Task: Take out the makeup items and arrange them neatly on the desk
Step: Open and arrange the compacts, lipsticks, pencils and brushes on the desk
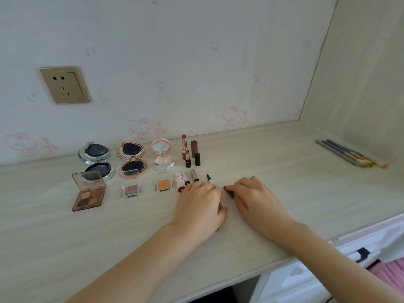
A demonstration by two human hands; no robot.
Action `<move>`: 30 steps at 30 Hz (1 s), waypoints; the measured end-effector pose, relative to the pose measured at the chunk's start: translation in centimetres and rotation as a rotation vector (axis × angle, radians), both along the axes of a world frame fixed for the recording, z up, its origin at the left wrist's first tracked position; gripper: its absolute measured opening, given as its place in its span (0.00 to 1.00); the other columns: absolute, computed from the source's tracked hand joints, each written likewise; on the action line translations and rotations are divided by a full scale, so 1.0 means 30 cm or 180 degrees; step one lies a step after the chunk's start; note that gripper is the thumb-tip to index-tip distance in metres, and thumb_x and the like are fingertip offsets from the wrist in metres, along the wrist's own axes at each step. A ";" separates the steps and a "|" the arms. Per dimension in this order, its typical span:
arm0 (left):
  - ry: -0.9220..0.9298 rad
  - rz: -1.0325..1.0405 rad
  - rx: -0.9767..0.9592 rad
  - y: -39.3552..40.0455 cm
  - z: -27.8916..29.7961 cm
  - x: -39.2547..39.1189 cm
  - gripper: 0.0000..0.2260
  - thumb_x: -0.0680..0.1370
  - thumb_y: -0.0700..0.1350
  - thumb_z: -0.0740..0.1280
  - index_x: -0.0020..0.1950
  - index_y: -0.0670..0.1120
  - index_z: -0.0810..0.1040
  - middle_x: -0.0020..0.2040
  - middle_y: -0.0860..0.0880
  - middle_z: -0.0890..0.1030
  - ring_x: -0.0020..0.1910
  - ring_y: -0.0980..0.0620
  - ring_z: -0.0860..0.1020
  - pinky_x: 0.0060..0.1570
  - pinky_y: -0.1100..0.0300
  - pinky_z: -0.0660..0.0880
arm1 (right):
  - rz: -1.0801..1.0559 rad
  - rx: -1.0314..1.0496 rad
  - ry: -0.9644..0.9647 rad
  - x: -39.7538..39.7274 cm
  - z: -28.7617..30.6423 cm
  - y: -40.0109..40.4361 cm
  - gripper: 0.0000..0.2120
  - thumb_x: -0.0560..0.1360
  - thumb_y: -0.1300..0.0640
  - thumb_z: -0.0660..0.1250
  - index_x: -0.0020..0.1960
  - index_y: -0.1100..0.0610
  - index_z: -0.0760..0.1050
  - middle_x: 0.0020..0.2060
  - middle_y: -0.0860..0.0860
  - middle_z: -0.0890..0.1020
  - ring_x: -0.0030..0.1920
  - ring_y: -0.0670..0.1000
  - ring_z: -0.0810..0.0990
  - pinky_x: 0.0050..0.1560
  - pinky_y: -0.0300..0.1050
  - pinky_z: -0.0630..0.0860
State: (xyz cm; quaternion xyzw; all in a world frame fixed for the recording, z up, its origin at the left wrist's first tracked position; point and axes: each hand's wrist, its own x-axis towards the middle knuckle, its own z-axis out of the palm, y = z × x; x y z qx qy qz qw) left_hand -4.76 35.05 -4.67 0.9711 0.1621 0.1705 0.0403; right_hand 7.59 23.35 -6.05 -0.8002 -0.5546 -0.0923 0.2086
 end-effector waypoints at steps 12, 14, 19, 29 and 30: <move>0.0154 0.0113 0.0027 0.033 0.040 -0.001 0.12 0.75 0.51 0.62 0.54 0.47 0.79 0.53 0.51 0.79 0.56 0.50 0.72 0.55 0.57 0.70 | 0.0090 0.0045 0.0545 -0.021 0.017 0.102 0.14 0.78 0.61 0.60 0.61 0.56 0.78 0.55 0.53 0.79 0.56 0.55 0.74 0.56 0.44 0.70; 0.0167 0.0121 0.0036 0.035 0.043 -0.003 0.12 0.76 0.51 0.62 0.53 0.47 0.79 0.52 0.51 0.79 0.55 0.49 0.73 0.55 0.56 0.71 | 0.0101 0.0063 0.0588 -0.025 0.016 0.106 0.14 0.78 0.61 0.61 0.61 0.56 0.78 0.55 0.53 0.79 0.57 0.54 0.74 0.56 0.44 0.70; 0.0167 0.0152 0.0019 0.037 0.043 -0.004 0.11 0.75 0.52 0.62 0.51 0.48 0.79 0.49 0.51 0.79 0.54 0.49 0.73 0.53 0.55 0.72 | 0.0053 0.0073 0.0623 -0.028 0.017 0.100 0.15 0.78 0.60 0.61 0.63 0.55 0.76 0.56 0.52 0.79 0.59 0.53 0.73 0.56 0.46 0.71; -0.0137 0.0108 -0.0223 0.041 0.047 0.052 0.14 0.77 0.52 0.62 0.58 0.47 0.77 0.55 0.51 0.79 0.60 0.51 0.72 0.53 0.53 0.74 | -0.0277 -0.0018 0.0550 0.065 0.051 -0.010 0.18 0.79 0.56 0.61 0.68 0.54 0.70 0.63 0.49 0.76 0.66 0.50 0.71 0.62 0.46 0.71; -0.0175 0.0054 -0.0243 0.037 0.050 0.068 0.14 0.78 0.51 0.62 0.60 0.47 0.76 0.56 0.50 0.79 0.61 0.50 0.72 0.53 0.52 0.75 | -0.0351 -0.0056 0.0509 0.083 0.058 -0.031 0.18 0.79 0.55 0.60 0.69 0.53 0.70 0.64 0.49 0.75 0.66 0.50 0.71 0.62 0.47 0.71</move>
